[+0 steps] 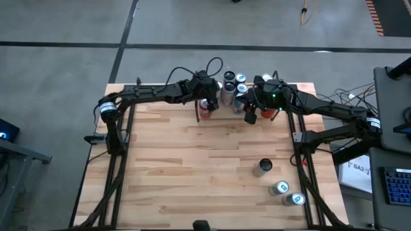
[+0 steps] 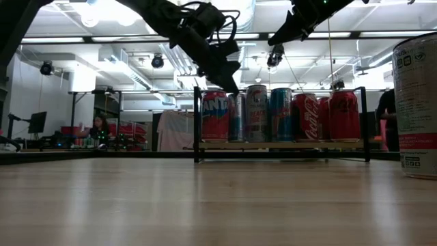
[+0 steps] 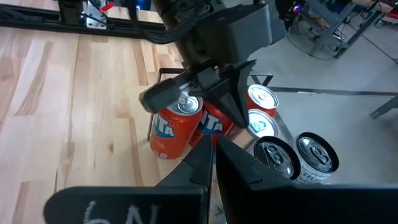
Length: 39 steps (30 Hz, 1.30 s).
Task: Place canned beverage on shelf
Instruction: Put the blue soda can on the shelf
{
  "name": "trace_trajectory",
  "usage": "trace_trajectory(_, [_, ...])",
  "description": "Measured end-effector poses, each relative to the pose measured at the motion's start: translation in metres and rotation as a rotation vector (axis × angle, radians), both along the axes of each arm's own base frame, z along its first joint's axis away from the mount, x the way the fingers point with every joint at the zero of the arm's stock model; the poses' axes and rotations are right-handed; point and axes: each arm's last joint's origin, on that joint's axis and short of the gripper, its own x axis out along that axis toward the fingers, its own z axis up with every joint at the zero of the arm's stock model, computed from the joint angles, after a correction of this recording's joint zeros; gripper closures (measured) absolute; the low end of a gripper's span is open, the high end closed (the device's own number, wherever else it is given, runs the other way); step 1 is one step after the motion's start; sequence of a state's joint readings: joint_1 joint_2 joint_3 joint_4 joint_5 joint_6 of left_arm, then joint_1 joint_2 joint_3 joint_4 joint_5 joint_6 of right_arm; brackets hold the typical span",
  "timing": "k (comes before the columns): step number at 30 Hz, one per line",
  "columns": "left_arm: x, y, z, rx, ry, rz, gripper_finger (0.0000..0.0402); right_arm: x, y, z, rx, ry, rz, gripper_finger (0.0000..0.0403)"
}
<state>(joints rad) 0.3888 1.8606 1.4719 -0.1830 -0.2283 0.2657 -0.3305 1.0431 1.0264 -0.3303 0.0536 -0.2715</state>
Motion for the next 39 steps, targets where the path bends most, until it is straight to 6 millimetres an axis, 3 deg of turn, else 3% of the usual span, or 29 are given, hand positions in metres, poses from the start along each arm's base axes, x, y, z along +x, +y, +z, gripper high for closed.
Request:
trace_trajectory(8, [-0.004,0.009,-0.001,-0.013,-0.013,0.034,0.0401,0.000,0.000,-0.003,0.008,0.006,-0.003,0.0393])
trace_trajectory(21, [-0.004,0.000,0.002,-0.018,0.011,0.011,0.0401,0.000,0.000,-0.005,0.010,0.012,-0.003,0.0394])
trace_trajectory(25, [-0.006,-0.008,0.008,-0.015,0.040,-0.081,0.0401,0.000,0.000,-0.005,0.005,0.015,0.000,0.0394])
trace_trajectory(30, [-0.002,-0.011,0.001,-0.059,0.042,-0.211,0.0402,0.000,0.000,-0.005,0.002,0.017,0.002,0.0394])
trace_trajectory(39, [0.004,-0.003,-0.012,-0.010,0.077,-0.057,0.0402,0.000,0.000,-0.005,0.004,0.016,0.001,0.0394])
